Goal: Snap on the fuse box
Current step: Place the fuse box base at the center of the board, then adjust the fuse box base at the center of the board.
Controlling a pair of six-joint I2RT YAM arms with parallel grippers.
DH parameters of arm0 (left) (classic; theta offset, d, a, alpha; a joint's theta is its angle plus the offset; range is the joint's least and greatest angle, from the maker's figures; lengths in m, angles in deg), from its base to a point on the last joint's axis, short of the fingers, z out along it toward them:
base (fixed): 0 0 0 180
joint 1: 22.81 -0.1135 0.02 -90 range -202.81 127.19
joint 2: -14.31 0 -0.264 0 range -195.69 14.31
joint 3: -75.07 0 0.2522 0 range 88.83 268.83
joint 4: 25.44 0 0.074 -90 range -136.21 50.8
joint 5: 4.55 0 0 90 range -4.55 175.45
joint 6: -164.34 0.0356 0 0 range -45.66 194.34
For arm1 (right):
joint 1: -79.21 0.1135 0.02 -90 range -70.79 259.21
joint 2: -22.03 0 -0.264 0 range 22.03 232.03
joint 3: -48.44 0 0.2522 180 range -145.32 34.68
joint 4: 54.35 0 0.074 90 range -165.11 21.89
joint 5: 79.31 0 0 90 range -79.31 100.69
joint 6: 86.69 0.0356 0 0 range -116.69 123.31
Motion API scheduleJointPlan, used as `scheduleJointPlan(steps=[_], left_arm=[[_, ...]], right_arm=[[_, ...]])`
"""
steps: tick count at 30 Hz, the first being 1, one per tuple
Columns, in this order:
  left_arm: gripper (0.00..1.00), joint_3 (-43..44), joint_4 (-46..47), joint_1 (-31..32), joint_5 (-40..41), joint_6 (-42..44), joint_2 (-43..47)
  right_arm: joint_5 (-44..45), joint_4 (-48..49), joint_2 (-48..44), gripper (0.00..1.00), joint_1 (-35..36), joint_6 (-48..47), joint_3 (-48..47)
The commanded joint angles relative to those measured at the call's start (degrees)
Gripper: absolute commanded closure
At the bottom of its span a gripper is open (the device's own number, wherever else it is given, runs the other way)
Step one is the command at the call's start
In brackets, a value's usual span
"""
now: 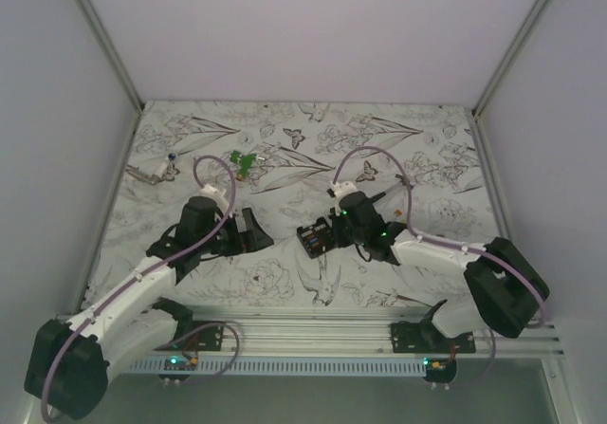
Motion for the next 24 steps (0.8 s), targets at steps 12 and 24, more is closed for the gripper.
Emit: scheduleJointPlan(steps=[12, 24], left_arm=[[0.0, -1.5, -0.8, 6.7, 7.1, -1.6, -3.3], [0.0, -1.1, -1.4, 6.7, 11.5, -2.2, -9.1]], right_arm=[[3.0, 8.4, 2.1, 0.59, 4.0, 4.6, -0.7], [1.6, 1.6, 0.6, 0.65, -2.7, -0.9, 1.3]])
